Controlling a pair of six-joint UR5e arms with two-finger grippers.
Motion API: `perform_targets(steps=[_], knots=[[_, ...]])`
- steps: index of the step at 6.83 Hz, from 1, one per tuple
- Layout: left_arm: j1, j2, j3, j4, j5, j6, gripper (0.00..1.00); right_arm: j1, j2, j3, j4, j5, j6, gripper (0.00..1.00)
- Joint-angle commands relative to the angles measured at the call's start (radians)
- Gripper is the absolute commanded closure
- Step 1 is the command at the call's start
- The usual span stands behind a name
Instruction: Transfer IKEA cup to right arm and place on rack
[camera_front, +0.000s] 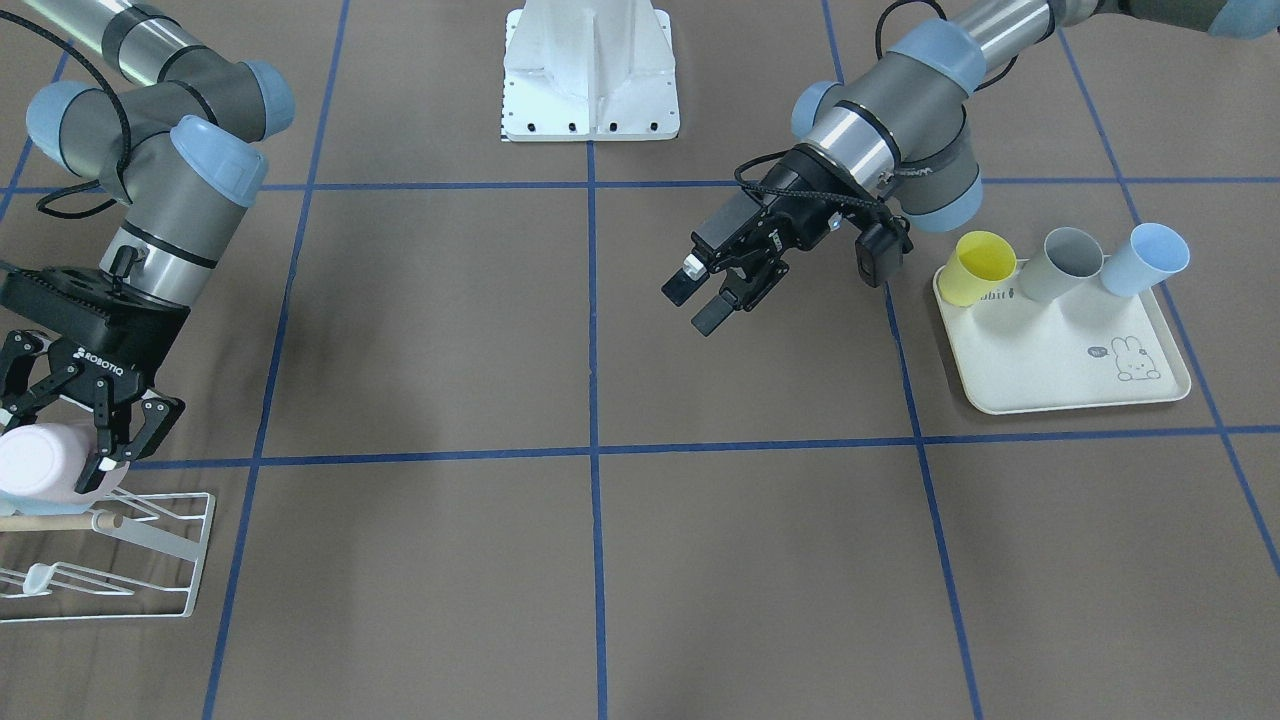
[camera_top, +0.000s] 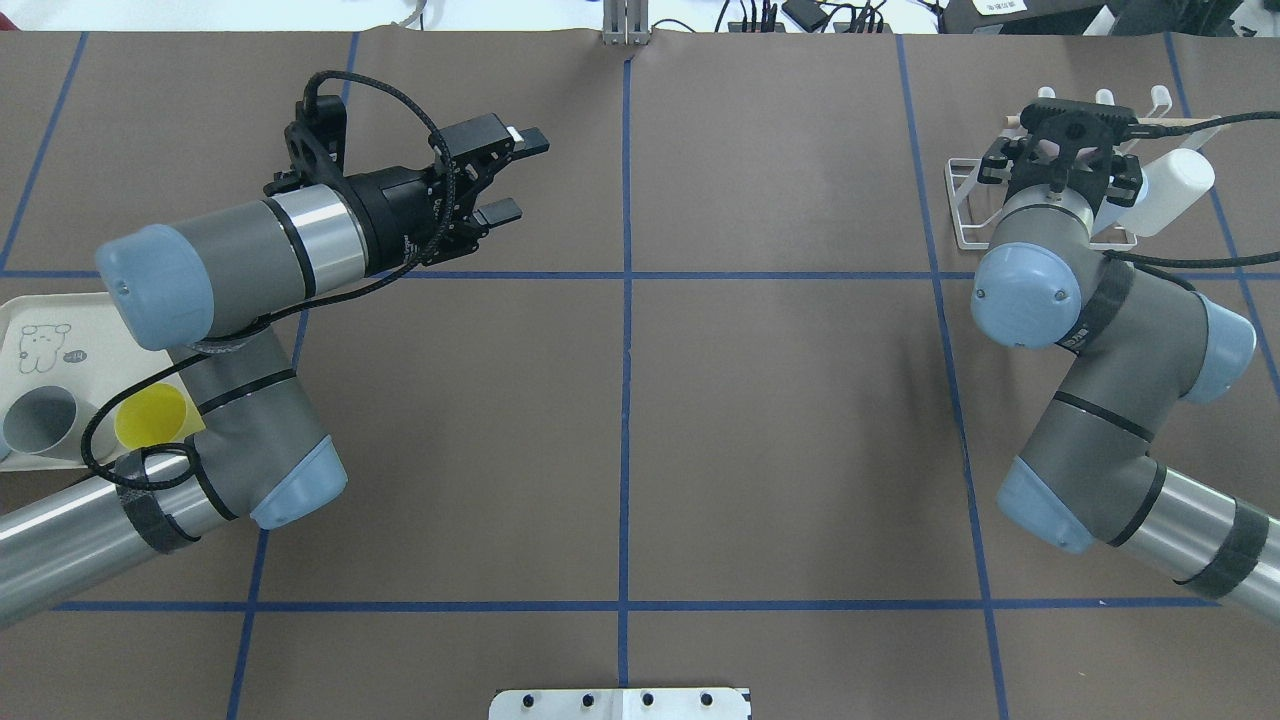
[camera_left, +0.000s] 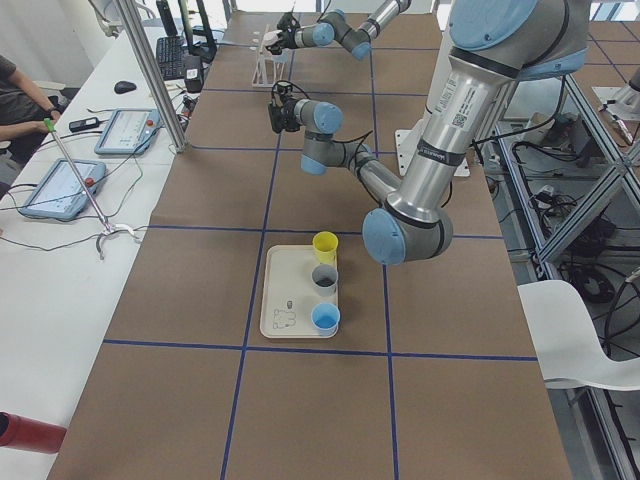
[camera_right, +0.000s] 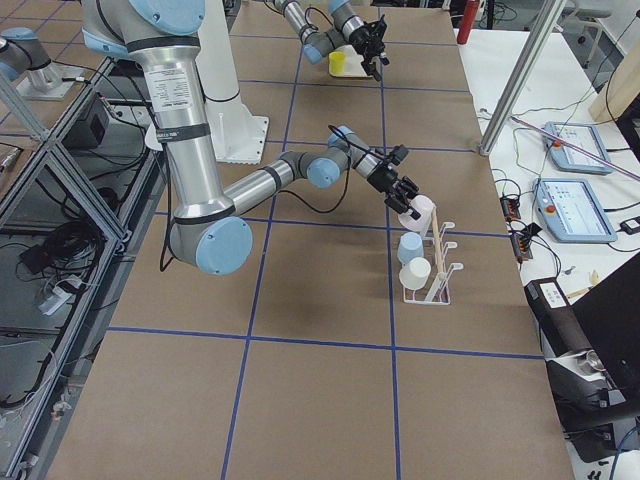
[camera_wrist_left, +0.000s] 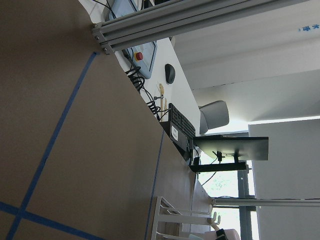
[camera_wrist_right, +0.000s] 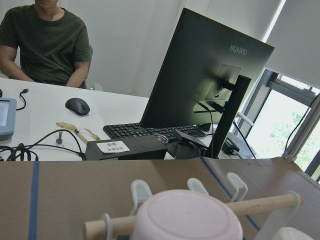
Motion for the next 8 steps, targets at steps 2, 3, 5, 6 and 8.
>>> perform_targets(steps=[2, 3, 5, 6, 8], knots=[[0.0, 0.001, -0.002, 0.002, 0.0, -0.002, 0.0, -0.013, 0.003, -0.008, 0.0, 0.003, 0.015, 0.27], [-0.002, 0.001, -0.002, 0.002, 0.0, -0.002, 0.0, -0.015, 0.003, -0.018, 0.003, 0.001, 0.015, 0.0], [-0.003, 0.001, -0.005, 0.002, 0.002, -0.002, 0.0, -0.013, 0.005, -0.001, 0.003, 0.006, 0.008, 0.0], [-0.006, 0.0, -0.005, 0.002, 0.0, 0.0, 0.0, 0.002, 0.005, 0.06, 0.002, 0.076, 0.005, 0.0], [-0.044, -0.012, -0.006, 0.079, -0.053, 0.055, 0.0, 0.078, 0.012, 0.236, -0.004, 0.305, 0.002, 0.0]])
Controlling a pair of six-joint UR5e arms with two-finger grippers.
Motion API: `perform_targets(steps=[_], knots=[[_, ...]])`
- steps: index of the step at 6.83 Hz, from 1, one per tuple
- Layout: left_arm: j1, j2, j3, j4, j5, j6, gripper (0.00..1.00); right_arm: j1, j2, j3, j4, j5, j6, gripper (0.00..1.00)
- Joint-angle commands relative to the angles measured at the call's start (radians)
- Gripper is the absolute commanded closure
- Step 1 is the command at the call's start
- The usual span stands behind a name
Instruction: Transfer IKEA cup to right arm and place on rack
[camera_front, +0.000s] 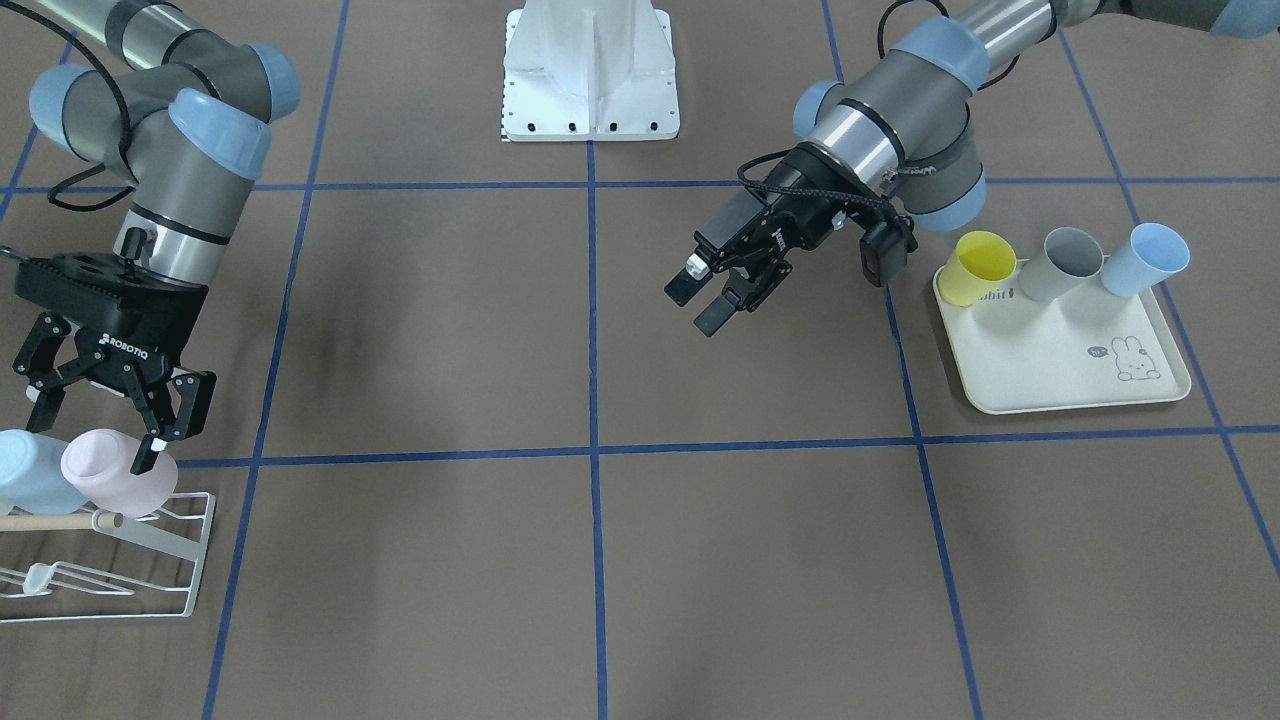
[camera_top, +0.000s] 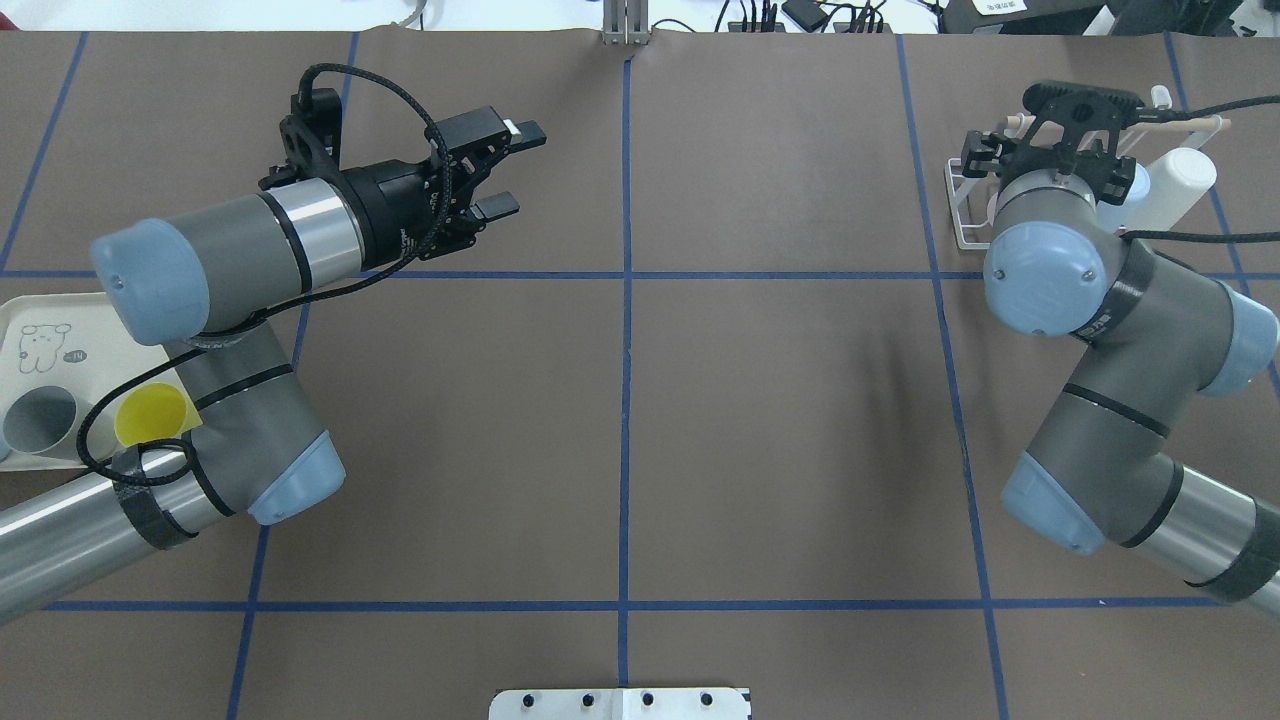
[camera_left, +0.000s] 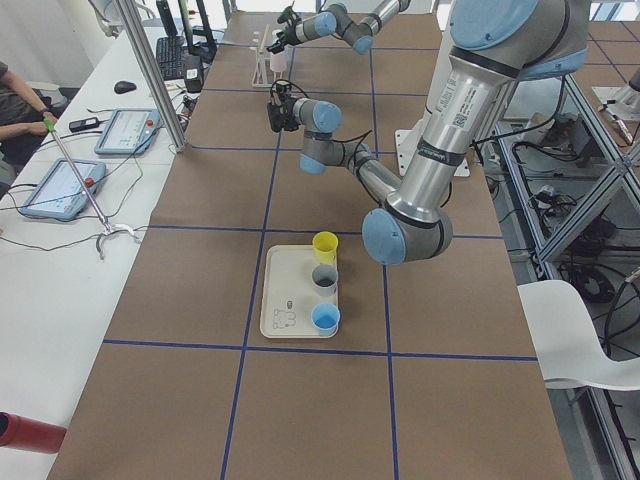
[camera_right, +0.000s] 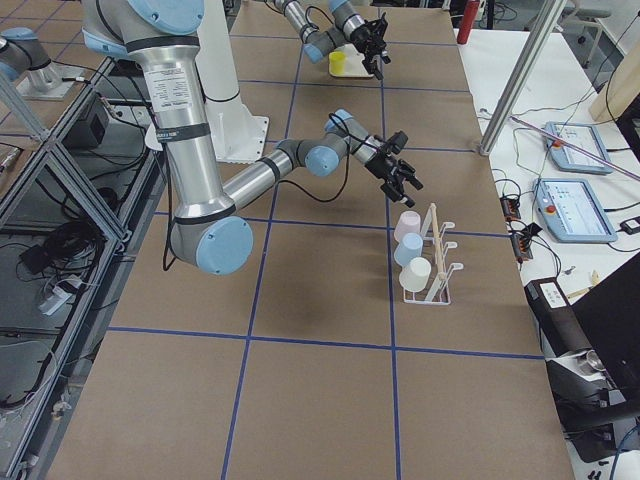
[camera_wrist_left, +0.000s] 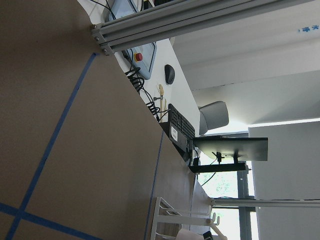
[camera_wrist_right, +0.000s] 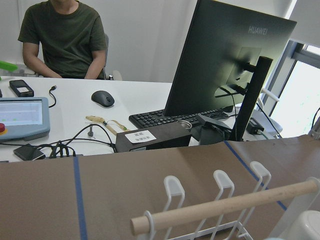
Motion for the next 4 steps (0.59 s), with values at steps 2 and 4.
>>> perform_targets(steps=[2, 4], knots=[[-0.146, 0.007, -0.024, 0.139, -0.19, 0.141, 0.0, 0.087, 0.016, 0.216, -0.006, 0.337, 0.012, 0.0], [-0.311, 0.141, -0.14, 0.304, -0.394, 0.381, 0.0, 0.095, 0.101, 0.29, 0.003, 0.501, 0.215, 0.0]])
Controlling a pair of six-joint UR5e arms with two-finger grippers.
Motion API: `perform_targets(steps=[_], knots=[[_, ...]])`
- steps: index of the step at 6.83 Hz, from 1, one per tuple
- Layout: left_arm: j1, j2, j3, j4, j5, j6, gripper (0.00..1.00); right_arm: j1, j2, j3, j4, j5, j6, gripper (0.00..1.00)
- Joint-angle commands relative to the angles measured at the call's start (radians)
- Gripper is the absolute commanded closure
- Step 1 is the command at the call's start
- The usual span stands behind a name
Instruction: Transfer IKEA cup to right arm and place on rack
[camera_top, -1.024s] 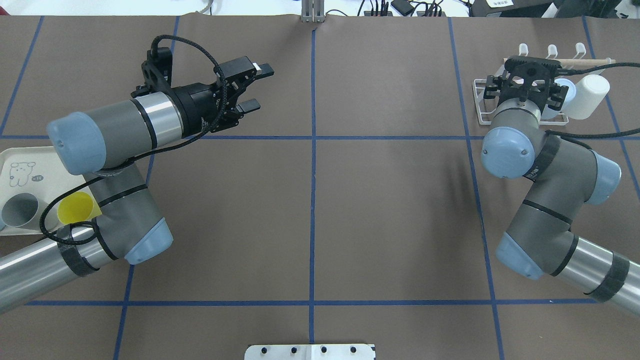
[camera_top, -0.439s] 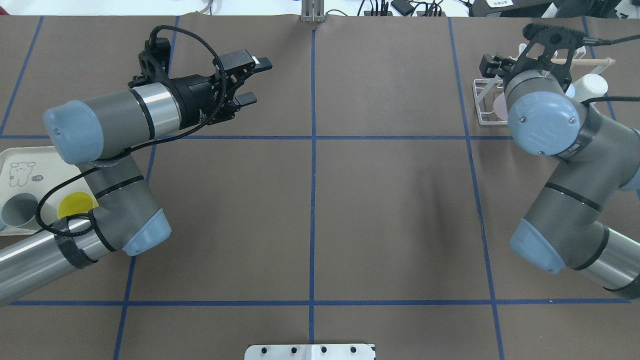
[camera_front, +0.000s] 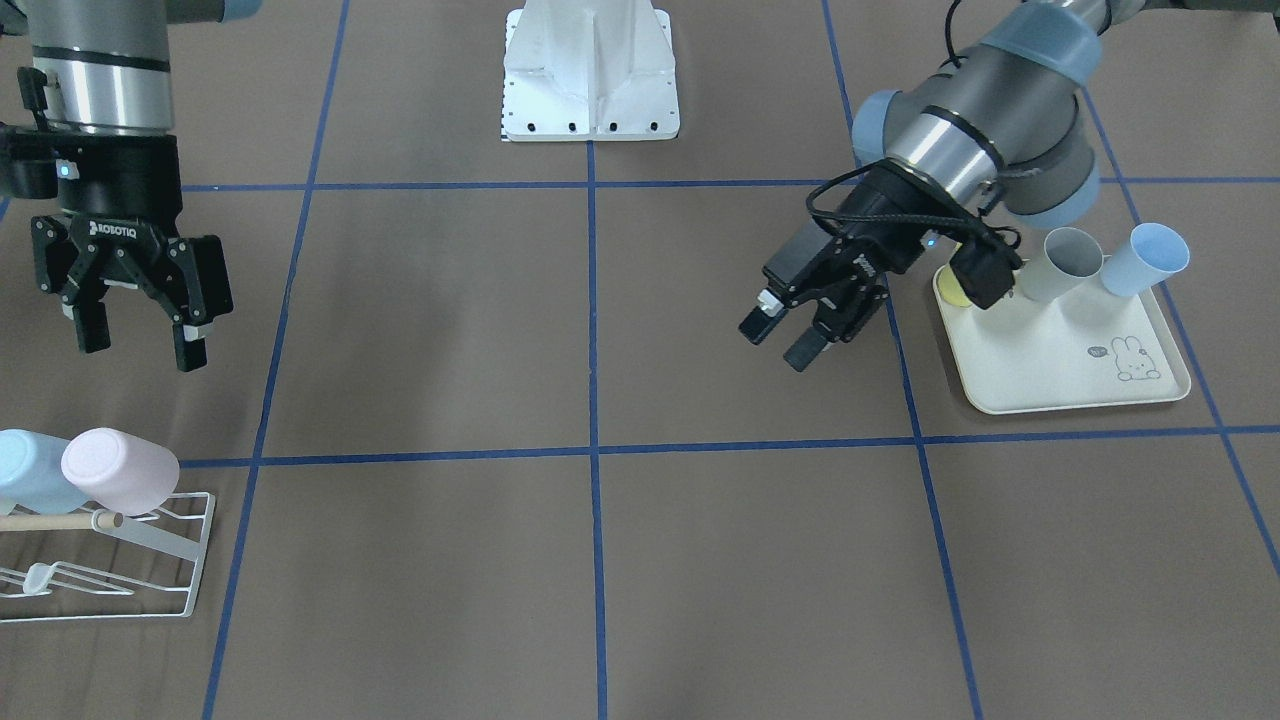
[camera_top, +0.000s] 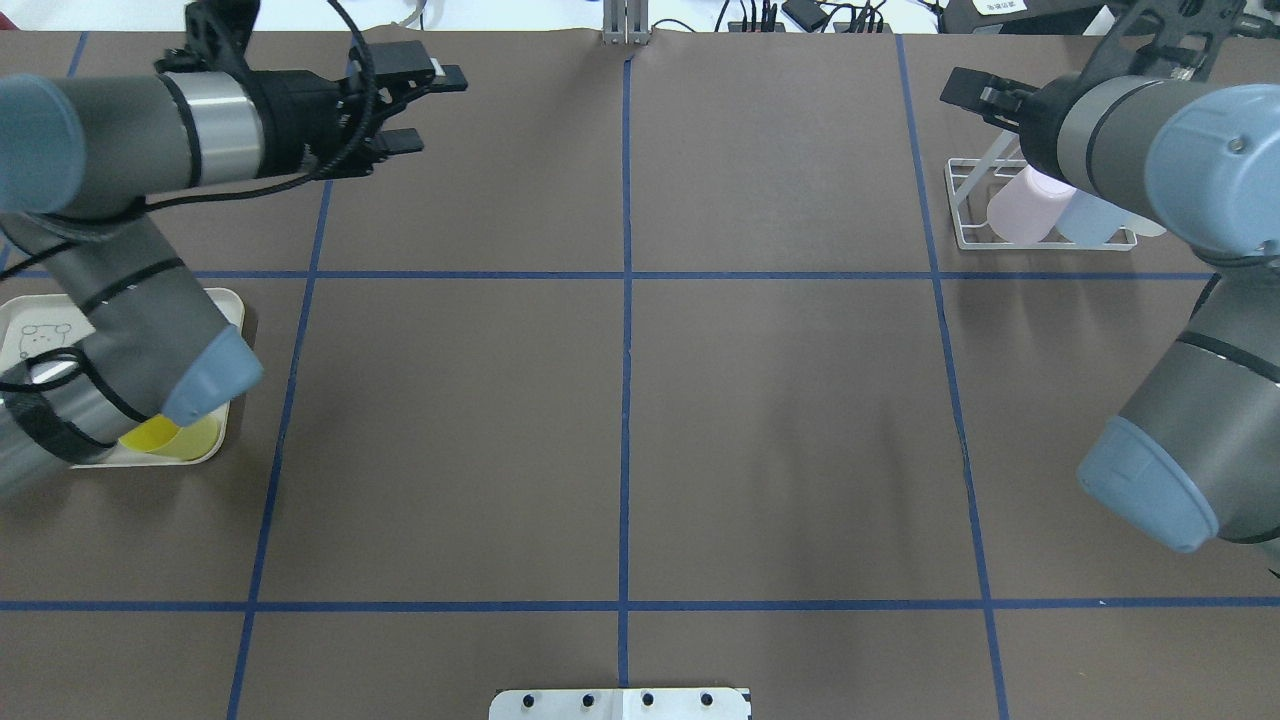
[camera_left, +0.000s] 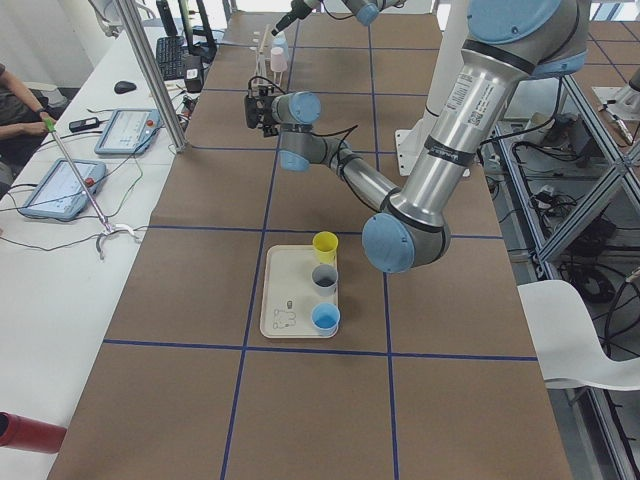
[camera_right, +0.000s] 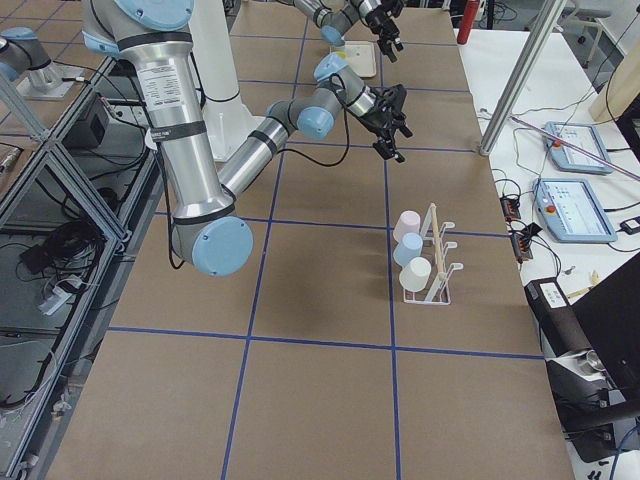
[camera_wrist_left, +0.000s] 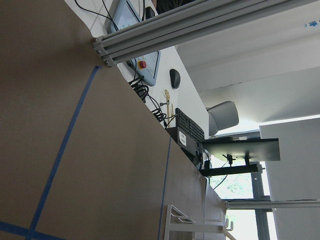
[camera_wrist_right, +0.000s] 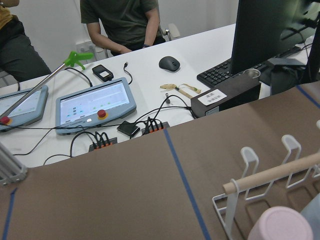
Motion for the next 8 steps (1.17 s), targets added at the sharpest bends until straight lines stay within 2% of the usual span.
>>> perform_targets(steps=[1, 3, 4, 5, 6, 8], knots=[[-0.14, 0.21, -0.131, 0.149, -0.182, 0.329, 0.0, 0.005, 0.117, 0.038, 0.006, 0.13, 0.242, 0.0], [-0.204, 0.445, -0.176, 0.159, -0.218, 0.681, 0.0, 0.005, 0.149, 0.023, 0.126, 0.161, 0.331, 0.0], [-0.226, 0.534, -0.165, 0.159, -0.255, 0.825, 0.0, 0.003, 0.152, 0.009, 0.136, 0.161, 0.34, 0.0], [-0.261, 0.589, -0.15, 0.17, -0.298, 0.974, 0.0, 0.003, 0.152, 0.006, 0.157, 0.167, 0.395, 0.0], [-0.311, 0.645, -0.141, 0.202, -0.348, 1.112, 0.0, -0.001, 0.145, -0.012, 0.234, 0.167, 0.426, 0.0], [-0.326, 0.69, -0.112, 0.317, -0.346, 1.358, 0.0, -0.015, 0.135, -0.075, 0.36, 0.167, 0.47, 0.0]])
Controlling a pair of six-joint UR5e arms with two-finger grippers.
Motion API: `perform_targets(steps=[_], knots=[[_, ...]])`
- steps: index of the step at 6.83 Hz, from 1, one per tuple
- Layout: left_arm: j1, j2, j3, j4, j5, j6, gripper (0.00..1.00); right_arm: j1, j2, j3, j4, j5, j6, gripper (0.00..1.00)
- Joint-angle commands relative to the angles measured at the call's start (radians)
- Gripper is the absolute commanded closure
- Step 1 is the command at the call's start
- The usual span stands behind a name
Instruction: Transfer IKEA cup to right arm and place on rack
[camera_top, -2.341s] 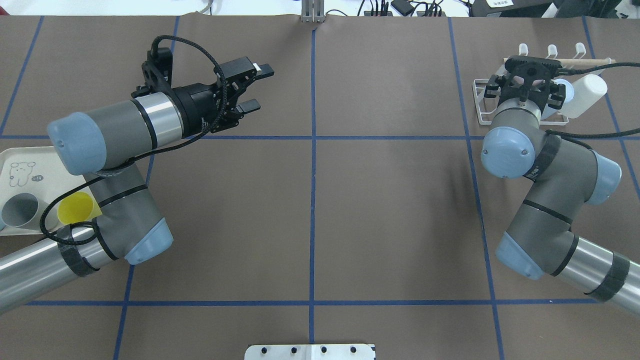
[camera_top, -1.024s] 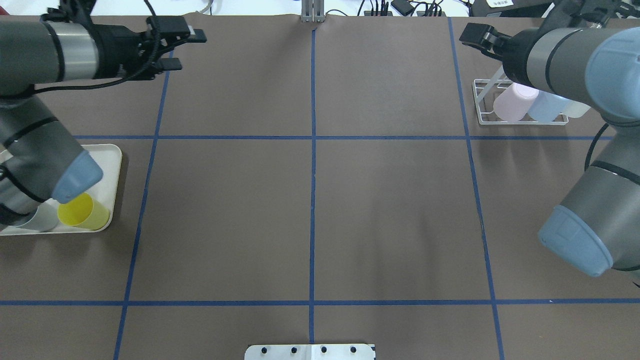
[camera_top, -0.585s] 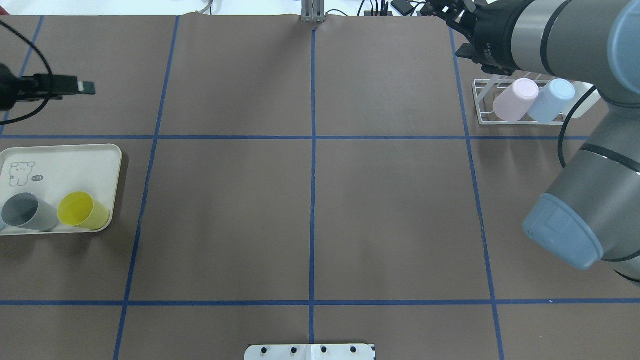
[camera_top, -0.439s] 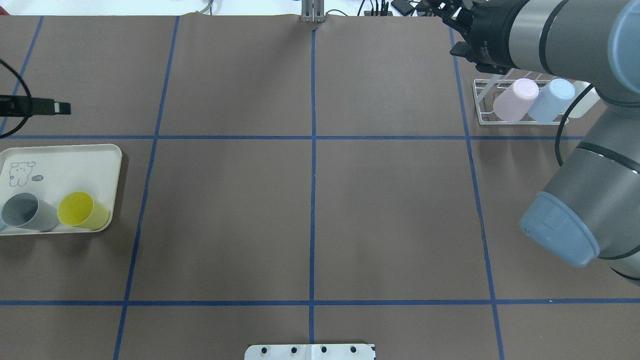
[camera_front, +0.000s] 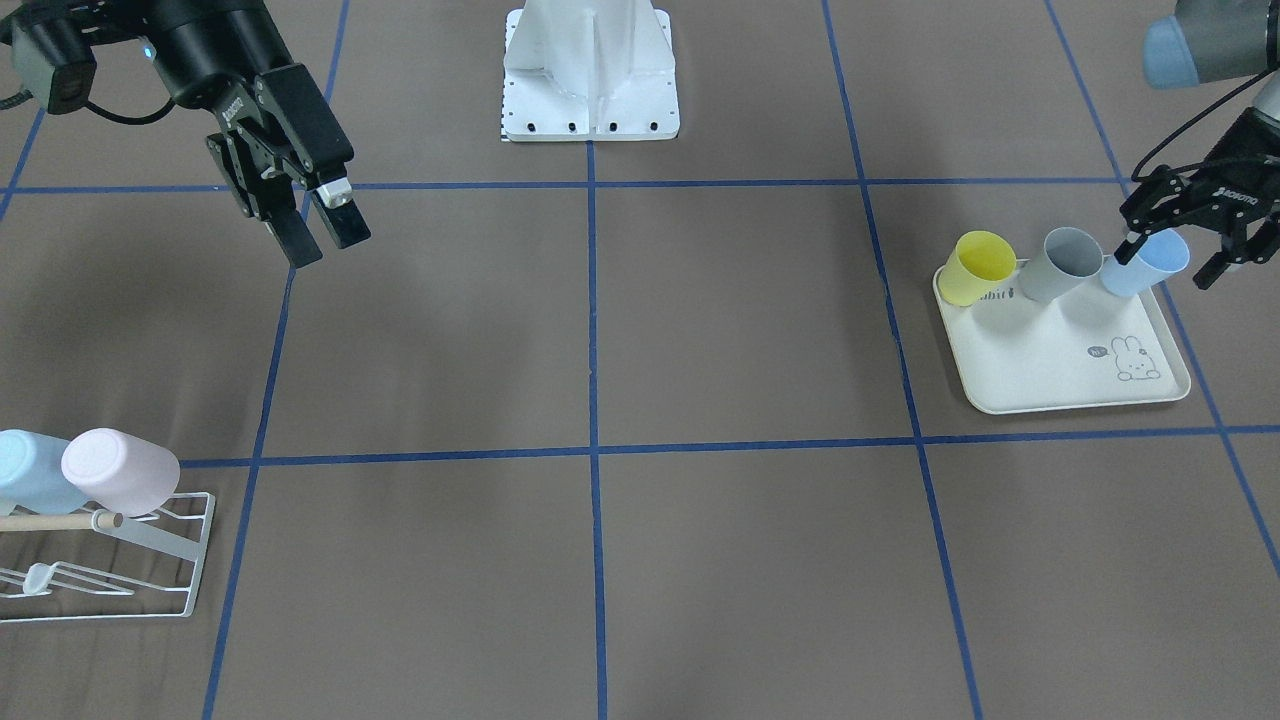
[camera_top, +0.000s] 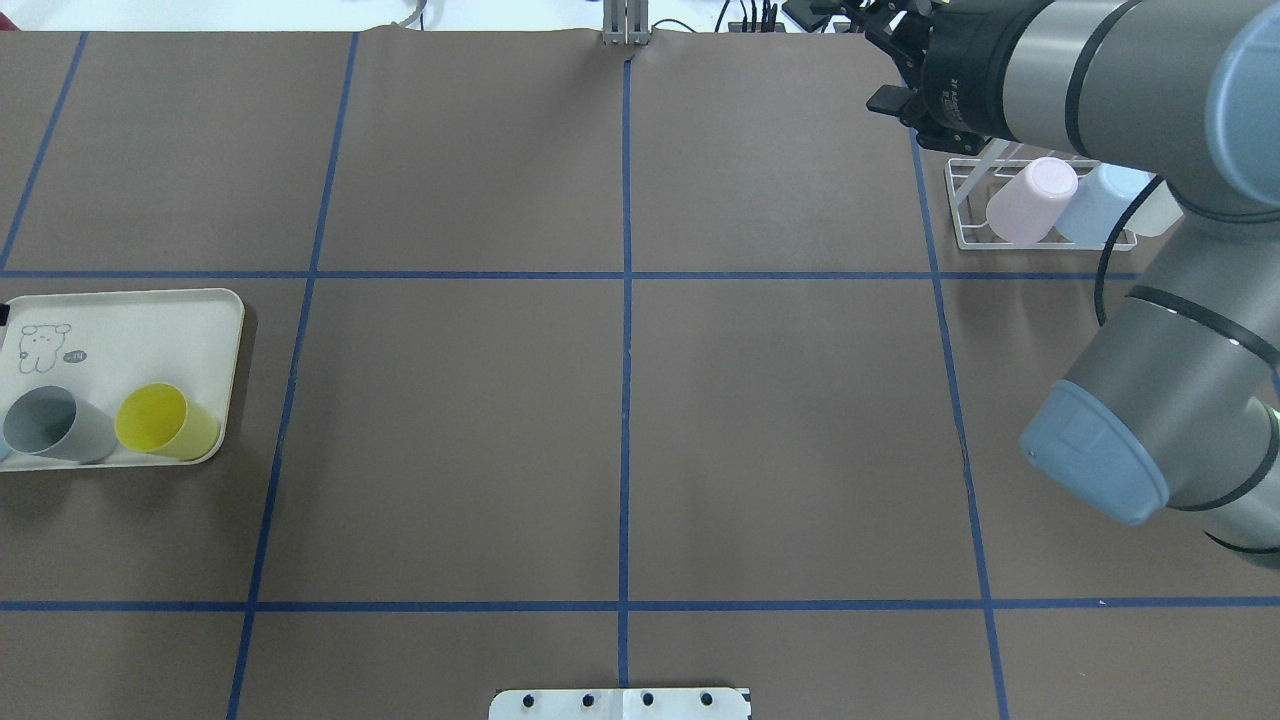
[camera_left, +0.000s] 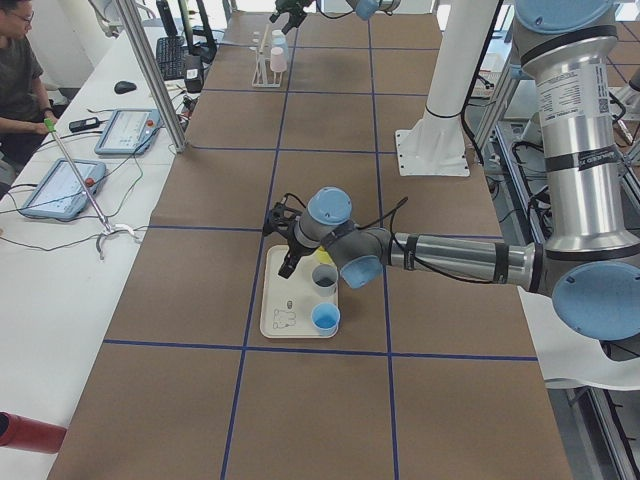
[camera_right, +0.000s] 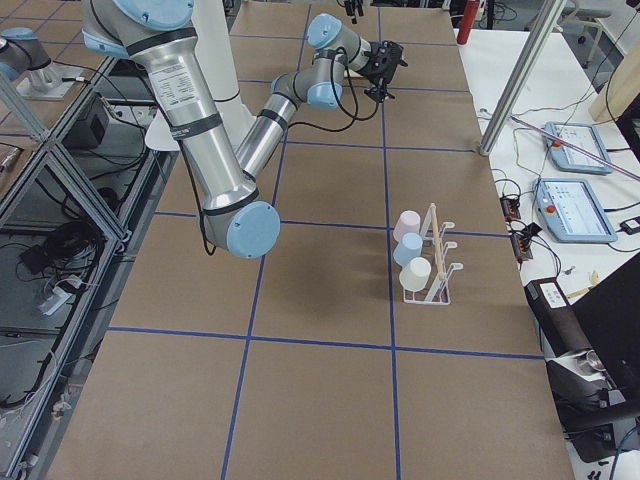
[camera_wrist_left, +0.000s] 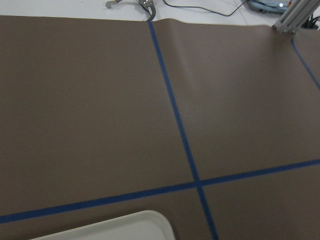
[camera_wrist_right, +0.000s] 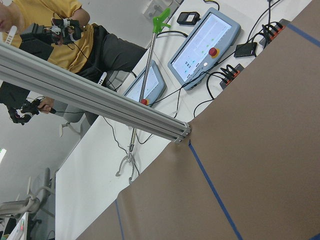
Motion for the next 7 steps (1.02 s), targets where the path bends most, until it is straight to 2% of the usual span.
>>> perform_targets(steps=[1, 2, 4, 7], knots=[[-0.02, 0.024, 0.079, 0.071, 0.001, 0.253, 0.0, -0.01, -0.013, -0.047, 0.095, 0.0, 0.025, 0.0], [-0.049, 0.03, 0.126, 0.068, 0.0, 0.37, 0.0, -0.013, -0.013, -0.046, 0.097, 0.0, 0.025, 0.0], [-0.052, 0.067, 0.135, 0.062, -0.002, 0.386, 0.0, -0.014, -0.013, -0.047, 0.102, 0.0, 0.025, 0.0], [-0.045, 0.062, 0.17, 0.06, -0.002, 0.374, 0.0, -0.016, -0.013, -0.041, 0.103, 0.0, 0.039, 0.0]])
